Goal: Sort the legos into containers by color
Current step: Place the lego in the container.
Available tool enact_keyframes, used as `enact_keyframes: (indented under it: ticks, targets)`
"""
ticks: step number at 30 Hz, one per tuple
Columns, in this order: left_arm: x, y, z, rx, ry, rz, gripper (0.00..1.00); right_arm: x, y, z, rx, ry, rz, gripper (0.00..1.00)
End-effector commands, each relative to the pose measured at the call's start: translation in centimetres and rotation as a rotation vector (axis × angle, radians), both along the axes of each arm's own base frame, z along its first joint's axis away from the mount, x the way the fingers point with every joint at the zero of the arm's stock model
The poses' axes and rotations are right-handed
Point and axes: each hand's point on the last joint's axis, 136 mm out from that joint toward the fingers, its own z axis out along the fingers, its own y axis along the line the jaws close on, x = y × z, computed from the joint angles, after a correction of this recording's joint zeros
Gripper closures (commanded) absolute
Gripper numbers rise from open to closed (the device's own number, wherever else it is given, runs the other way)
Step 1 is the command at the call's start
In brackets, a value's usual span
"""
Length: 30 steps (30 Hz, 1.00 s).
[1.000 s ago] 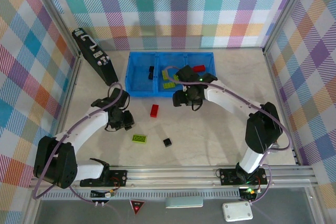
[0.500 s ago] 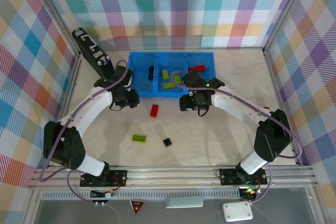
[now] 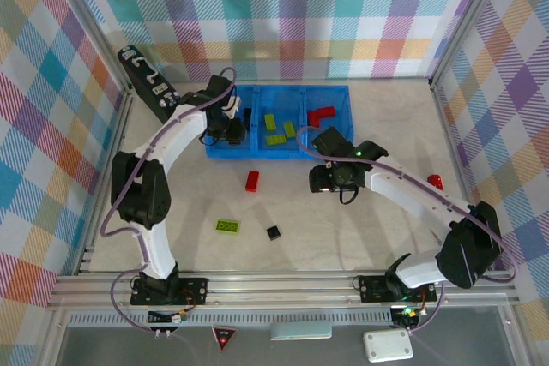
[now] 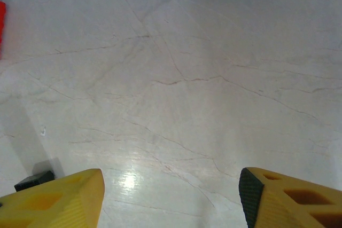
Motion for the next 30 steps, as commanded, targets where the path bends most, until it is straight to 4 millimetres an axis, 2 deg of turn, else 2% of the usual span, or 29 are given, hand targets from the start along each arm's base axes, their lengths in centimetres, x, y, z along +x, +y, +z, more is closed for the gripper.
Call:
enact_keyframes:
  ticks: [1, 10, 19, 23, 30]
  targets:
    - [1.3, 0.2, -0.6, -0.004, 0.023, -0.055, 0.65, -0.8, -1.5, 0.3, -0.016, -0.001, -0.045, 0.31]
    - [5.5, 0.5, -4.1, -0.048, 0.074, -0.055, 0.65, -1.5, -2.6, 0.3, -0.023, -0.001, -0.064, 0.31]
    - [7.0, 0.1, -7.8, -0.13, 0.111, -0.087, 0.64, -1.7, -2.7, 0.2, -0.02, 0.01, -0.07, 0.31]
    - [7.4, -0.1, -8.5, -0.153, 0.108, -0.091, 0.63, -1.8, -2.6, 0.3, -0.015, 0.014, -0.071, 0.31]
    - [8.1, -0.5, -8.0, -0.174, 0.087, -0.095, 0.62, -1.8, -2.3, -0.1, -0.006, 0.027, -0.073, 0.31]
